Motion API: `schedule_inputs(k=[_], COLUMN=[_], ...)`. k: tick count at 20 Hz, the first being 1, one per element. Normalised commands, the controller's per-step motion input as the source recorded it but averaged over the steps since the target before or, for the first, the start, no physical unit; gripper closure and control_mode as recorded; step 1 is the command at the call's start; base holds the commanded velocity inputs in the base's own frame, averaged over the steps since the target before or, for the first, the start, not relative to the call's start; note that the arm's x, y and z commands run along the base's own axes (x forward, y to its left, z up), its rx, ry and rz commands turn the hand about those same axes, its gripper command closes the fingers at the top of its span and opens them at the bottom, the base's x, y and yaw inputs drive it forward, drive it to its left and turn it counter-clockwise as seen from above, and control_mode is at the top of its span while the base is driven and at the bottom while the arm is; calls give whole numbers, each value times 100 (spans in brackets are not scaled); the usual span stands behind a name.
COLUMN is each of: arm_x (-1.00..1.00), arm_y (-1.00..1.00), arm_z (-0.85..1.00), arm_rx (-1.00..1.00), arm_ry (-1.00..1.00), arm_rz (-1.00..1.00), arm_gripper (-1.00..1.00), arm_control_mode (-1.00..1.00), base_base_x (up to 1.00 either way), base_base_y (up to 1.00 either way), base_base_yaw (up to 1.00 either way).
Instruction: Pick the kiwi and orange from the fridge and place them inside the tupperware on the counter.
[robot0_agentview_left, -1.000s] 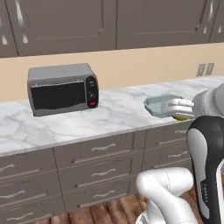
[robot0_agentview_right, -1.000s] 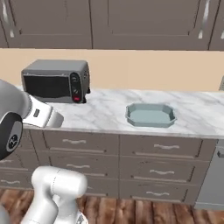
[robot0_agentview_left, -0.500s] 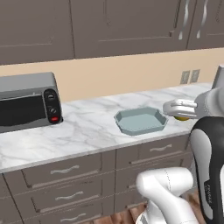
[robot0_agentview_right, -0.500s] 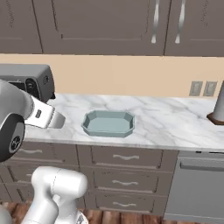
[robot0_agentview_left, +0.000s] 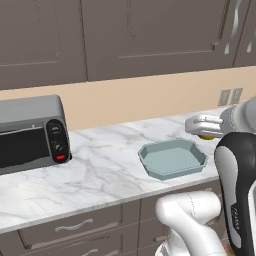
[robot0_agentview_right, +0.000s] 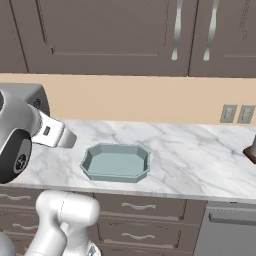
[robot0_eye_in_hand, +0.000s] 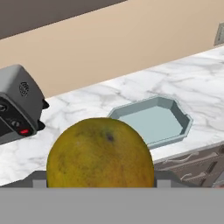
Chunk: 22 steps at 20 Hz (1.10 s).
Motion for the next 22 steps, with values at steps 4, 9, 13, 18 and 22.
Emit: schedule_inputs(k=[4, 9, 13, 18, 22], arm_x=[3, 21, 52, 70, 74], arm_y=[-47, -51, -41, -21, -4], arm_z=[-90, -73, -50, -53, -55], arm_rx=[-4, -2, 0, 0, 0], arm_ry=[0, 0, 2, 0, 0], arm_rz=[0, 0, 0, 0, 0], arm_gripper=[100, 100, 100, 100, 100], arm_control_mode=[-100, -100, -100, -100, -100], base_base_x=[0, 0, 0, 0, 0], base_base_y=[0, 0, 0, 0, 0], base_base_yaw=[0, 0, 0, 0, 0])
